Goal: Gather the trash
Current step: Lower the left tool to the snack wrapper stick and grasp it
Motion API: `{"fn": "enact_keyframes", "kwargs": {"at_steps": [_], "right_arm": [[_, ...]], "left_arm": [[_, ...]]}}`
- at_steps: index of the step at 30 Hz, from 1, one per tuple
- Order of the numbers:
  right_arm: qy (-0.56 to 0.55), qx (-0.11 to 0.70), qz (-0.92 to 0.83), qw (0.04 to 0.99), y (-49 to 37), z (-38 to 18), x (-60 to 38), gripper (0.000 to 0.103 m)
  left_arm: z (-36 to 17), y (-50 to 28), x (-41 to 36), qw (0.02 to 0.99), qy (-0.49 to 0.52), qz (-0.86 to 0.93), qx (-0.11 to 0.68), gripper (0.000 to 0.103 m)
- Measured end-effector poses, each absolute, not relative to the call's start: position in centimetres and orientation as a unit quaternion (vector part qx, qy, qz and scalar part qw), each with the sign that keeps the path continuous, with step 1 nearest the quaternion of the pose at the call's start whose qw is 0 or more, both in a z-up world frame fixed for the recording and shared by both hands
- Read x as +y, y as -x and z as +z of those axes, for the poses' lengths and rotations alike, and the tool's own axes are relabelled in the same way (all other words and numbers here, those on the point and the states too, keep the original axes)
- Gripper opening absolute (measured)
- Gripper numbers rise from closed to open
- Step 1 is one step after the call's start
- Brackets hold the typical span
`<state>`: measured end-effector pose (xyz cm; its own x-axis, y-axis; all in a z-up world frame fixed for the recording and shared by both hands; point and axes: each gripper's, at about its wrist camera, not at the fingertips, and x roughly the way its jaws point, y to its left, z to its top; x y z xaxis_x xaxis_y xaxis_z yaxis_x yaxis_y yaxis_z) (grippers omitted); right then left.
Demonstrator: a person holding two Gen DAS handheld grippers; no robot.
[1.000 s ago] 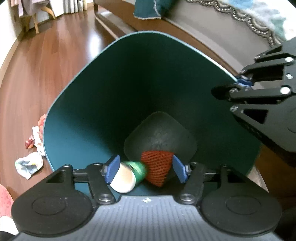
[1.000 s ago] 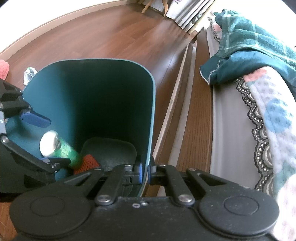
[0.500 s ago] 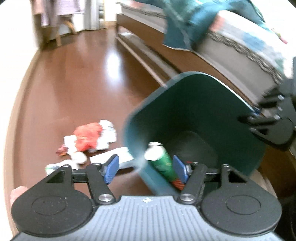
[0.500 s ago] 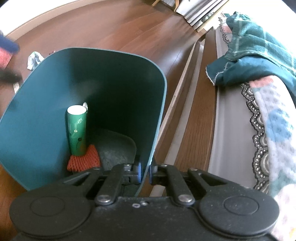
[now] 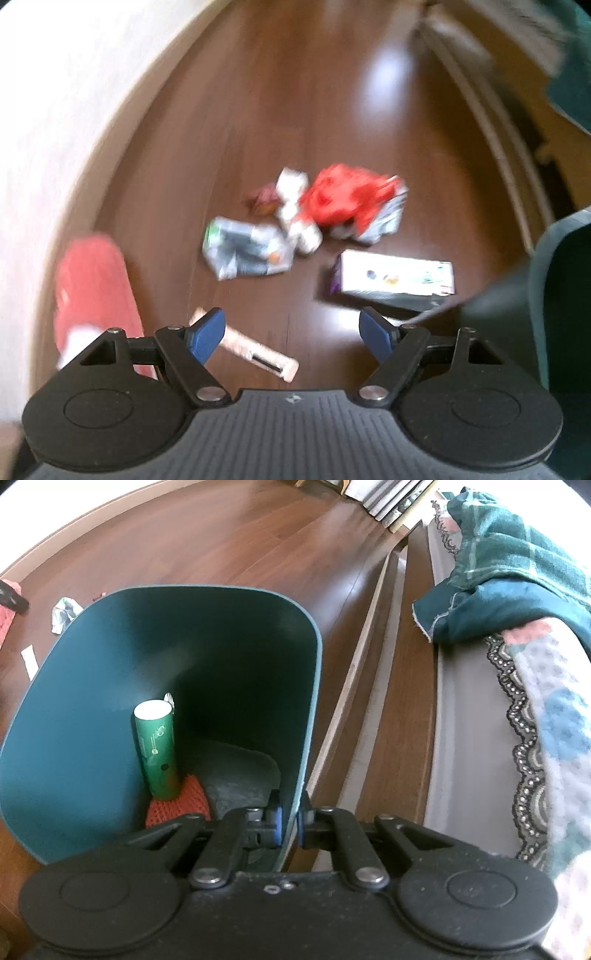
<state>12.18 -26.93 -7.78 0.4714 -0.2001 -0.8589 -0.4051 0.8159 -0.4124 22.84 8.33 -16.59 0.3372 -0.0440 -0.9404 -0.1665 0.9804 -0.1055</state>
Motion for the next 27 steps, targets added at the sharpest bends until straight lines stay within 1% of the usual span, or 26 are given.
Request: {"fn": "enact_keyframes", "kwargs": {"at_steps": [5,8,14,21,23,24,25,27], "right_arm": [[0.298,0.507,0.08,0.805,-12.3,-7.8,-26.6,0.007],[0.289,0.505,0.085,0.809,-12.3,-7.6,-26.7,0.007],[0.291,0.508,0.095,0.805,-12.8,-8.0,-26.7,0.007],[0.294,0.514,0.093,0.801,-13.2,-8.5,-26.7,0.007],[0.297,0.514,0.094,0.799,-13.4,-8.6,-26.6,0.007],[0.298,0.514,0.094,0.799,-13.4,-8.6,-26.6,0.007],[0.298,0.513,0.094,0.799,-13.3,-8.6,-26.5,0.007],[0.299,0.513,0.093,0.799,-13.3,-8.6,-26.4,0.007]], "left_arm": [[-23.5,-24.6,11.3,0.753,0.169,0.106,0.628,0.079],[-27.1,-25.3,11.9,0.73,0.2,0.122,0.642,0.079],[-32.8,-25.7,11.9,0.7,0.207,0.152,0.666,0.079],[-35.4,-25.3,12.9,0.682,0.235,0.166,0.673,0.078],[-35.6,-25.2,13.0,0.681,0.233,0.166,0.674,0.069],[-35.8,-25.1,13.2,0.678,0.235,0.166,0.676,0.067],[-36.1,-25.0,13.3,0.674,0.237,0.167,0.679,0.065],[-36.6,-24.7,13.9,0.669,0.246,0.172,0.68,0.065]]}}
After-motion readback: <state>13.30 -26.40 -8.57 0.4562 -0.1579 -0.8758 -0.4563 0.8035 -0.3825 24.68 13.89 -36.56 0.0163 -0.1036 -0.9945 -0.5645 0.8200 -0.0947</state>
